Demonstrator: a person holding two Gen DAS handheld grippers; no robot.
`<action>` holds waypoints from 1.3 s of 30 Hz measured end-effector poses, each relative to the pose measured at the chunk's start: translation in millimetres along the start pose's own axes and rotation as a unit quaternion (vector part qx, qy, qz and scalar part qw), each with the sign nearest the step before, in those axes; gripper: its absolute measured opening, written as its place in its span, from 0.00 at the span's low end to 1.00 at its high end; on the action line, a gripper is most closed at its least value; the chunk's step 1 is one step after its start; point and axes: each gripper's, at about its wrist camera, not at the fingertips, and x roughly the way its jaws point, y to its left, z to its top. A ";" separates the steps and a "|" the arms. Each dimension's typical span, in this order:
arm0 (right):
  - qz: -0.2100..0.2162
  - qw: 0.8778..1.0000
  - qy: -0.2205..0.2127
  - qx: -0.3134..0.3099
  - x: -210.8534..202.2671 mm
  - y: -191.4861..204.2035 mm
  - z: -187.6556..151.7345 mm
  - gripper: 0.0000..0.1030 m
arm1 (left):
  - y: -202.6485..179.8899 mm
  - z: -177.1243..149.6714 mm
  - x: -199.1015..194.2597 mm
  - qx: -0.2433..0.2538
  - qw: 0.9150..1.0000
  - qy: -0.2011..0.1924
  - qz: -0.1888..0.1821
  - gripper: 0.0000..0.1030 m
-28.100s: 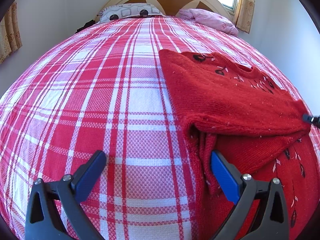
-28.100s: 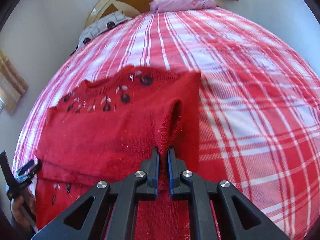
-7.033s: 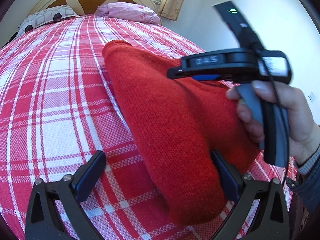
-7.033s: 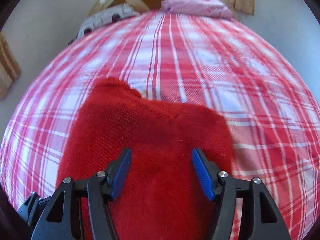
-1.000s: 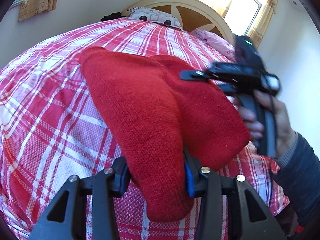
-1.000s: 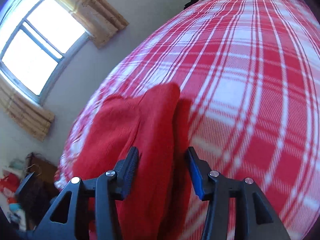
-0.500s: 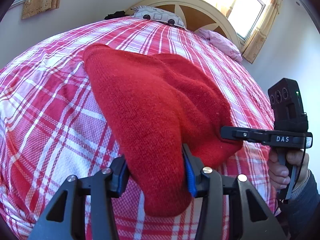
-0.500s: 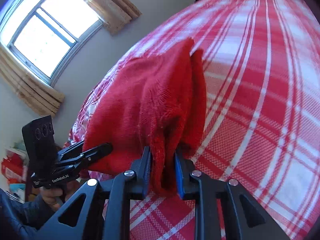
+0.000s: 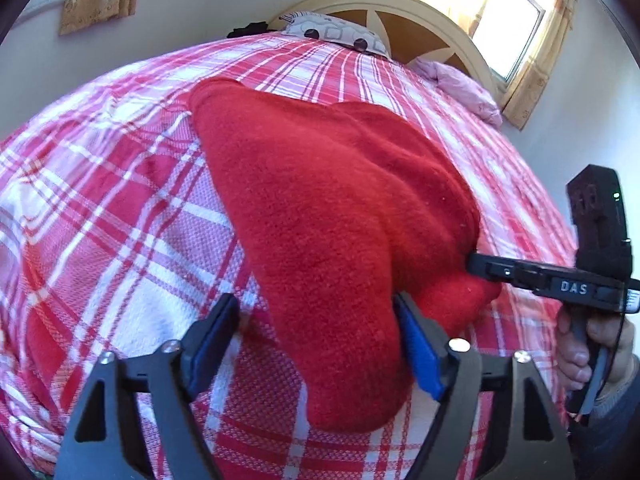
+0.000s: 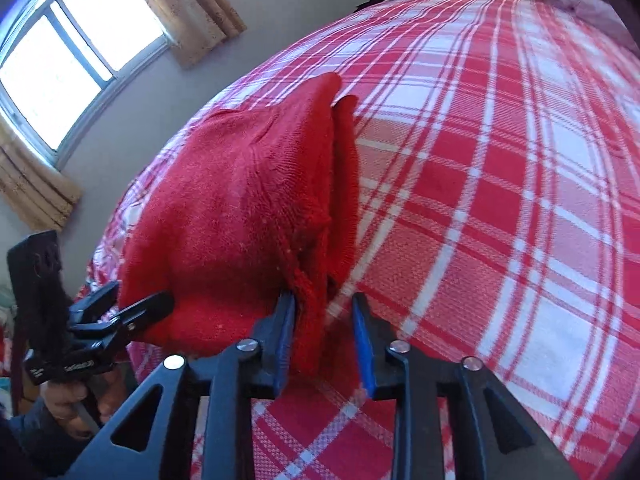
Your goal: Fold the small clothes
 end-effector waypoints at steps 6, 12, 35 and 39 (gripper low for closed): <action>-0.061 0.996 -0.061 -0.021 -31.6 18.3 -10.1 0.51 | -5.1 4.3 -32.0 0.015 0.997 -0.041 0.056 0.92; -0.108 0.983 -0.137 -0.054 -74.8 56.8 -20.3 0.51 | -17.9 8.7 -72.7 0.046 0.987 -0.121 0.101 0.96; -0.149 0.947 -0.266 -0.100 -177.4 139.5 -57.6 0.61 | -60.4 8.4 -149.6 0.075 0.966 -0.242 0.055 1.00; -0.151 0.945 -0.272 -0.101 -183.9 140.9 -62.8 0.61 | -65.3 6.7 -152.8 0.078 0.965 -0.245 0.052 1.00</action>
